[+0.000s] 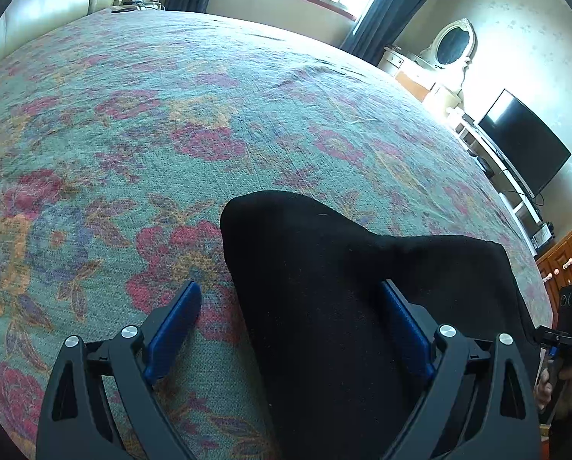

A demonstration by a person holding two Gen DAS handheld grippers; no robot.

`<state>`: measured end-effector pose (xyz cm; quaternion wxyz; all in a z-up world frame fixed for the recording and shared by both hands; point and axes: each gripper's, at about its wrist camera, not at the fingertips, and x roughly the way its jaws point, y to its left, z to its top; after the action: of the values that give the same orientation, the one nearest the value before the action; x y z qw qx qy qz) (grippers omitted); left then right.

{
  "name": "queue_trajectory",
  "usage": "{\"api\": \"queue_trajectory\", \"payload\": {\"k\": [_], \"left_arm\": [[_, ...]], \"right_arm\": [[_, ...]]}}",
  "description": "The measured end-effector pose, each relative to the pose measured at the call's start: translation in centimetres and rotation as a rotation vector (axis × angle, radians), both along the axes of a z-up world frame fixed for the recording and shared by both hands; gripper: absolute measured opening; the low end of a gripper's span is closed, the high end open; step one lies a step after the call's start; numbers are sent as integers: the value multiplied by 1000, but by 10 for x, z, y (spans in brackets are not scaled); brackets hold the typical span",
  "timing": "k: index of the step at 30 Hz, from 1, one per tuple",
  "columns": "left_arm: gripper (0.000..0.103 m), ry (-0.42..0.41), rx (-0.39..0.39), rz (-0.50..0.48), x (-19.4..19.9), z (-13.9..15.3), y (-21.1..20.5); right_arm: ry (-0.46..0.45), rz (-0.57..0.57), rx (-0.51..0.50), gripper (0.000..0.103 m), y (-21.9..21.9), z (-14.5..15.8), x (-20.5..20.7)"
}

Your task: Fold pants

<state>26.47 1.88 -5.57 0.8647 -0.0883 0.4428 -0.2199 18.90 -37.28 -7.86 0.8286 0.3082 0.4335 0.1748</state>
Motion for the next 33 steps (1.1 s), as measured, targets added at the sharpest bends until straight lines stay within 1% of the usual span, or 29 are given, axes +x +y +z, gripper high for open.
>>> {"api": "queue_trajectory", "payload": {"k": [4,7,9,11,13,14,15,17,19,21,23,26,29,31,33], "left_arm": [[92,-14,28,16,-12,7,3],[92,-2,32,9,-21,7,6],[92,5,8,18,-27,7,9],[92,21,-6,24,-33,6,13],[92,23,-4,26,-42,8,16],[92,20,-3,27,-47,9,17],[92,18,-3,26,-52,10,19],[92,22,-13,31,-64,11,22],[92,32,-54,51,-77,12,29],[92,59,-111,67,-89,11,37],[92,75,-125,67,-101,10,41],[92,58,-113,64,-118,9,43],[92,85,-138,76,-124,2,46],[92,91,-159,86,-127,0,48],[92,94,-166,89,-128,1,49]], "right_arm": [[-6,-71,-41,85,-8,4,-20],[-7,-117,-53,85,-13,2,-37],[12,-117,-23,85,-12,-2,-43],[10,-110,8,85,-12,-3,-48],[25,-80,51,87,-11,-5,-48],[34,-73,75,90,-10,-7,-46],[36,-77,95,90,-10,-7,-44],[44,-75,175,91,-8,-9,-39],[76,-57,277,91,-4,-14,-31],[92,-42,342,91,1,-16,-22],[115,-15,402,92,7,-19,-13],[137,-21,405,95,12,-18,-6],[156,-18,395,95,15,-17,-3],[182,-10,359,95,19,-15,-2],[206,6,299,95,27,-13,-2]]}}
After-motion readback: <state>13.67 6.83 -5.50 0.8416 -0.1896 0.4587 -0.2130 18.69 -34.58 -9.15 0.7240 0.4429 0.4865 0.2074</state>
